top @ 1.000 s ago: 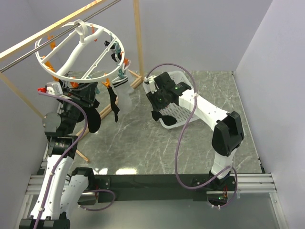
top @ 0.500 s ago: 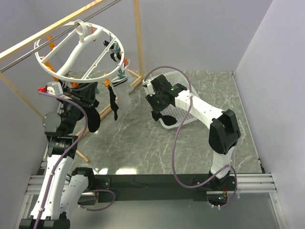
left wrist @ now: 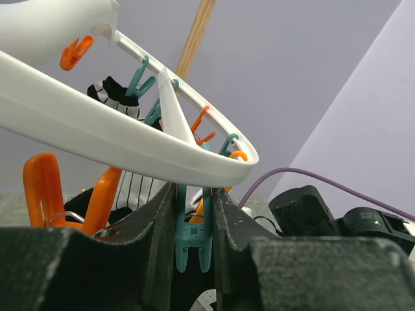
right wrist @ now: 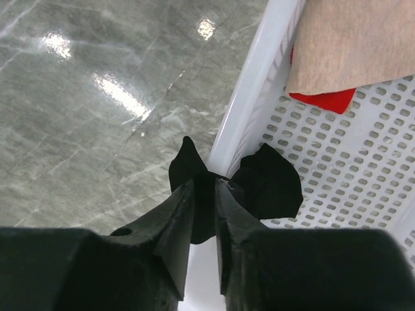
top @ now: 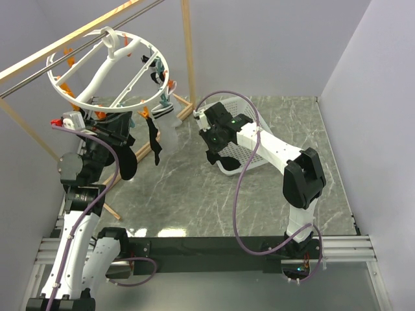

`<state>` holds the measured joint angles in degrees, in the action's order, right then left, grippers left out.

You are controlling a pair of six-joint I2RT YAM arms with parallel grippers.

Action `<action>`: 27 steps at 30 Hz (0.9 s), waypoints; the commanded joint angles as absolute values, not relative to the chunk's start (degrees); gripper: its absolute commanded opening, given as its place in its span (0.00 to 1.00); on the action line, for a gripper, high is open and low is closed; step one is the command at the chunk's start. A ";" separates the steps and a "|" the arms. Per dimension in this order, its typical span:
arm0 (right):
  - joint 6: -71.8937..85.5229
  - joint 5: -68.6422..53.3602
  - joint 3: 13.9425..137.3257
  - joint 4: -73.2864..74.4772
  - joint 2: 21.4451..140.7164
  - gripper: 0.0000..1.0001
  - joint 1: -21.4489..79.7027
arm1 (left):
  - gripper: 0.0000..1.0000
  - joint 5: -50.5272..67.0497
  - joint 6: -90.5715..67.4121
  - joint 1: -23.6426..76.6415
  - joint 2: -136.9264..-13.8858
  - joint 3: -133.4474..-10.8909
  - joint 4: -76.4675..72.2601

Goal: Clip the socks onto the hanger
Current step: Pick up the sock from the bin.

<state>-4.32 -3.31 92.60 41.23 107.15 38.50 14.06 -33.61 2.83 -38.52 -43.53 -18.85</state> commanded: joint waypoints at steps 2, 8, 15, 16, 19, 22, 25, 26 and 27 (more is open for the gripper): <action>-4.31 -3.87 92.64 40.96 107.40 0.31 39.02 | 0.05 13.36 -32.70 2.99 -37.27 -46.58 -20.30; -4.31 -3.69 92.99 41.31 108.19 0.31 39.11 | 0.06 13.36 -32.87 2.99 -37.27 -46.50 -20.48; -4.66 -2.47 92.90 41.31 108.63 0.26 39.29 | 0.05 13.27 -32.52 2.99 -37.18 -46.58 -20.21; -4.75 -2.20 92.90 41.40 108.89 0.26 39.37 | 0.05 13.36 -32.61 2.99 -37.18 -46.58 -20.21; -4.48 -2.37 92.90 41.22 108.55 0.13 39.37 | 0.06 13.27 -32.43 2.99 -37.18 -46.67 -20.21; -4.66 -2.11 93.08 41.13 107.84 0.01 39.29 | 0.05 13.45 -32.34 2.99 -37.18 -46.67 -20.21; -4.48 -2.46 93.43 41.05 107.40 0.00 39.29 | 0.05 13.54 -32.43 2.99 -37.35 -46.67 -20.39; -4.31 -2.90 93.43 40.87 107.23 0.00 39.29 | 0.05 13.62 -32.43 2.99 -37.35 -46.58 -20.39; -3.96 -3.16 93.60 40.87 106.79 0.00 39.29 | 0.05 13.54 -32.43 2.99 -37.35 -46.67 -20.48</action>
<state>-4.29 -2.83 92.60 40.34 108.09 38.92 13.63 -33.52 2.83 -37.98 -44.03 -18.52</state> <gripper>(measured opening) 0.007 0.283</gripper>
